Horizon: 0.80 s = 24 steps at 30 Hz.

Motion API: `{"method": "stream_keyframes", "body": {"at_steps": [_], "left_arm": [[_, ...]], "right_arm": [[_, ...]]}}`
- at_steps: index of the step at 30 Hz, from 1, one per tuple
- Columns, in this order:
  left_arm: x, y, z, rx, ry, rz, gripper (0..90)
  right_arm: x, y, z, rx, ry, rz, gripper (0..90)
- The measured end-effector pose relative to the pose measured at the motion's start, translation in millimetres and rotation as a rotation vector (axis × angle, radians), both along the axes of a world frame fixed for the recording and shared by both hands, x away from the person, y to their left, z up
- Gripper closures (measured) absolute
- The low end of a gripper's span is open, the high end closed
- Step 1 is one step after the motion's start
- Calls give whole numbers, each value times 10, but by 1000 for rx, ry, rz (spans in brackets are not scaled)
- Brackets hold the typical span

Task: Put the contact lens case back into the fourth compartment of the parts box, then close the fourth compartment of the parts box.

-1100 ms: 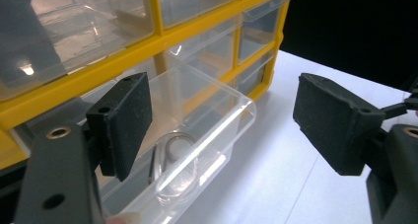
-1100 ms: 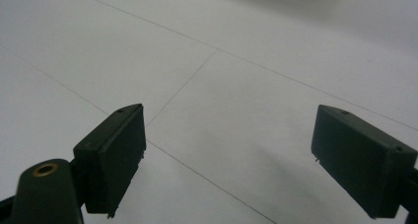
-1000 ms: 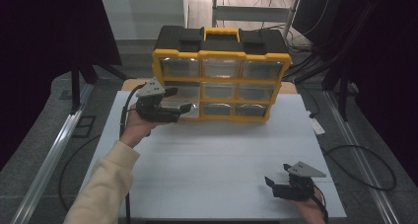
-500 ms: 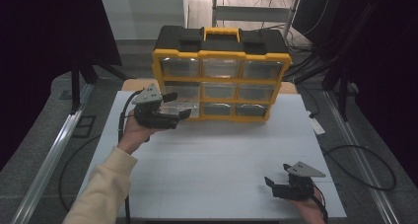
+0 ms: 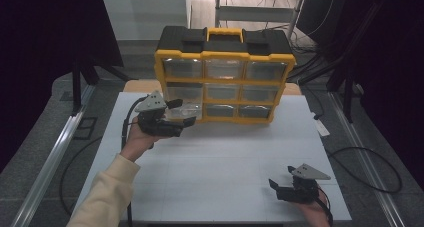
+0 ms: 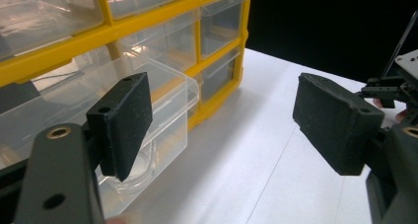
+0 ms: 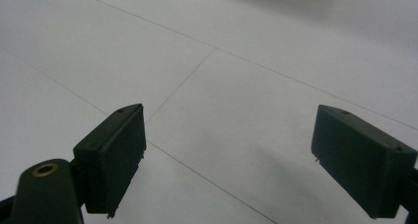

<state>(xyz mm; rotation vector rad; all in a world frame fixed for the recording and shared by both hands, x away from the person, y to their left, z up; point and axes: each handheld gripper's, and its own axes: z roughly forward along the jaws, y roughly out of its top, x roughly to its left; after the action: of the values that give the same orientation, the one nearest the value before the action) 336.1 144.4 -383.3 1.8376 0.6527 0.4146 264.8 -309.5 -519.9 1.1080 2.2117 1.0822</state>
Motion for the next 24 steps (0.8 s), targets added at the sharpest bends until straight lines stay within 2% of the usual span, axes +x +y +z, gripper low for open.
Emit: {"method": "stream_keyframes", "body": {"at_steps": [4,24], "left_arm": [[-21,6,-9,-18,5,-6,232],[-171,-6,-111,-28,4,-49,257]], "right_arm": [[-1,0,1,1,1,1,139],[-5,6,-3,-5,0,-2,139]]}}
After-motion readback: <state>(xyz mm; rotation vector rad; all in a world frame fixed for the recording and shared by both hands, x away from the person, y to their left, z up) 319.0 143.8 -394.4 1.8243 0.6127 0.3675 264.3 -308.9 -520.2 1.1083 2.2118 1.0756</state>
